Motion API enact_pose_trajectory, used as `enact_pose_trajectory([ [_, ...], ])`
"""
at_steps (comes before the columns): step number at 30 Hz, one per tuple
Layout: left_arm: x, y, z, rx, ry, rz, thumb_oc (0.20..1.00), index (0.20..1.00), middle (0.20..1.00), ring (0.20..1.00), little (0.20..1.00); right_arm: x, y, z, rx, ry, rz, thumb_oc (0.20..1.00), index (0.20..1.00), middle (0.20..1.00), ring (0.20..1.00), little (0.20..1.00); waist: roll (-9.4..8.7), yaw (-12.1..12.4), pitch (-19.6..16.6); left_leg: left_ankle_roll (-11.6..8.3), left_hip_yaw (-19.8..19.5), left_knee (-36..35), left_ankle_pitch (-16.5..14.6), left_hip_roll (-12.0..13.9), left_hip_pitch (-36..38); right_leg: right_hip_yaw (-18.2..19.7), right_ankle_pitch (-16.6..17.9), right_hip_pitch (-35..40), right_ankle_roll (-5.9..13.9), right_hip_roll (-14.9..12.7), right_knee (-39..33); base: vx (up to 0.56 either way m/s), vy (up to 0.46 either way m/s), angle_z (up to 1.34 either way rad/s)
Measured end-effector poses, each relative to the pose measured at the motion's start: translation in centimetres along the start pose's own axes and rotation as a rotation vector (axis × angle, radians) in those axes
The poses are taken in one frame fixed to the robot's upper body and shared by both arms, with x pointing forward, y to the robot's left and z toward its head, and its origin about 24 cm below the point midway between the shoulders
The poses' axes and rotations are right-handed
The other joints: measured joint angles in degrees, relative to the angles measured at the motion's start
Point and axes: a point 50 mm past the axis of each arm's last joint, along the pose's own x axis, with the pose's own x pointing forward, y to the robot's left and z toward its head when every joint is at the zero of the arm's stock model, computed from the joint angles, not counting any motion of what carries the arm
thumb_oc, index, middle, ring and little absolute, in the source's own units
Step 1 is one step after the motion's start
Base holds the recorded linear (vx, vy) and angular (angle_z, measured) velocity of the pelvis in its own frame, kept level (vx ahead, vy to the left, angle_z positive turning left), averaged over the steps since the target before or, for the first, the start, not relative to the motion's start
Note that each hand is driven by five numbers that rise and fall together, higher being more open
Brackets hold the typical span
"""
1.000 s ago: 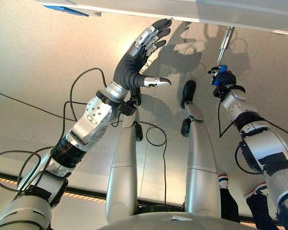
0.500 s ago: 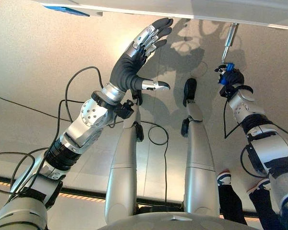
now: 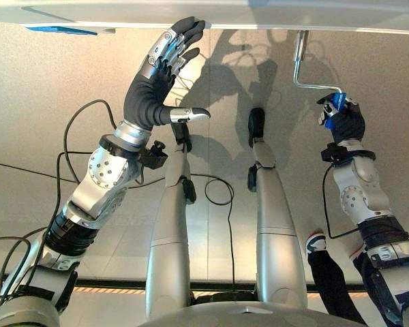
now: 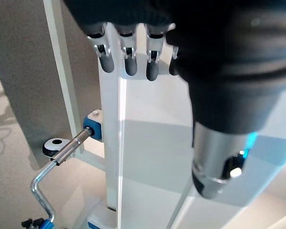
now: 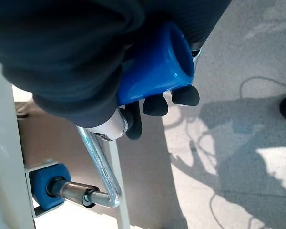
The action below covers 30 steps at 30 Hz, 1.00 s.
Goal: Raise the hospital bed
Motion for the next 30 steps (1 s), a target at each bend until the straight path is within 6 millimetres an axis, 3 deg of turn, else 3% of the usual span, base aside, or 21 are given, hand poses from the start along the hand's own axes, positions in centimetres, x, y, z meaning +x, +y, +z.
enact_pose_trajectory([
  [6,-0.2,0.5,0.3,0.012,-0.009,0.025,1.000,1.000,1.000,1.000,1.000,-0.7,0.8,0.4,0.018,-0.022,0.044,0.200,0.200,0.200,0.200,0.200,-0.04,-0.7,0.0,0.01,0.1,0.0,-0.2,0.0,-0.2,0.0,0.0,-0.1,0.01,0.0,-0.3,0.00,0.000,0.00],
  [11,-0.3,0.7,0.4,0.010,-0.009,0.019,1.000,1.000,1.000,1.000,1.000,-2.5,2.6,1.5,0.056,-0.039,0.225,0.200,0.200,0.200,0.200,0.200,-0.17,-1.1,0.0,-0.08,0.5,0.0,-0.3,0.3,-0.3,0.1,0.0,-0.3,0.01,0.2,-0.4,-0.01,-0.012,-0.02],
  [19,-0.7,0.9,0.3,0.020,0.006,0.010,1.000,1.000,1.000,1.000,1.000,-3.4,7.9,1.7,0.132,0.005,0.541,0.200,0.200,0.200,0.200,0.200,-0.21,-1.1,0.0,-0.55,0.7,0.6,-0.6,1.3,-0.4,0.0,0.0,-0.4,-0.43,1.1,0.0,-0.01,-0.002,-0.03],
  [23,-0.4,-0.3,-0.1,-0.044,-0.002,-0.021,1.000,1.000,1.000,1.000,1.000,-3.2,11.4,1.2,0.205,0.027,0.645,0.200,0.200,0.200,0.200,0.200,-0.20,-0.7,0.0,-0.58,0.8,1.0,-0.6,1.3,-0.4,0.0,-0.1,-0.5,-0.66,1.0,0.6,0.00,0.000,0.00],
  [30,0.8,-1.6,-0.1,-0.099,-0.032,-0.074,1.000,1.000,1.000,1.000,1.000,-2.0,14.0,0.1,0.163,0.085,0.719,0.200,0.200,0.200,0.200,0.200,-0.14,0.0,0.0,-0.61,0.8,1.3,-0.6,1.3,-0.3,-0.1,-0.2,-0.4,-0.71,1.0,1.0,0.00,0.000,0.00],
])
